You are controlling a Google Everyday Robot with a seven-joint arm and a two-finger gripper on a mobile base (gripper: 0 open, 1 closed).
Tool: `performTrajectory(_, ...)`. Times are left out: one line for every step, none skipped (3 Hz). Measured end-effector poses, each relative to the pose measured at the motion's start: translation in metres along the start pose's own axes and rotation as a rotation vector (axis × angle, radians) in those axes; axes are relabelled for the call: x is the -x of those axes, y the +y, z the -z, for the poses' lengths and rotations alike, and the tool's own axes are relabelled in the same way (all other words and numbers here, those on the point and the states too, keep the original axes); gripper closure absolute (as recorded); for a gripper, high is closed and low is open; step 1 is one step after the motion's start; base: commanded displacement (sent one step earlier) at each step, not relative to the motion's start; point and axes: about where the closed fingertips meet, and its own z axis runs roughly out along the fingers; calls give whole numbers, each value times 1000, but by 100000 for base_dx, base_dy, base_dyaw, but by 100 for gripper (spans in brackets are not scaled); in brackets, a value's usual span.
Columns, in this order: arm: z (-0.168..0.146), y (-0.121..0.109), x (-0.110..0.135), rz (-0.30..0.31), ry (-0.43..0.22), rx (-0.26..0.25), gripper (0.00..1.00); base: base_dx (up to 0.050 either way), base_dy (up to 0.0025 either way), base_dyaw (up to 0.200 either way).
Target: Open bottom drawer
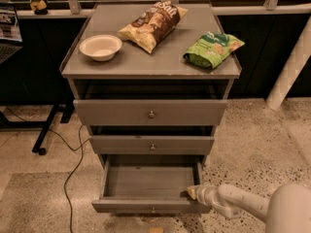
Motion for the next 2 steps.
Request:
performTrajectory(11, -1, 12, -14, -46, -14, 12, 0, 0, 0)
performTrajectory(11, -1, 12, -17, -49, -14, 0, 0, 0, 0)
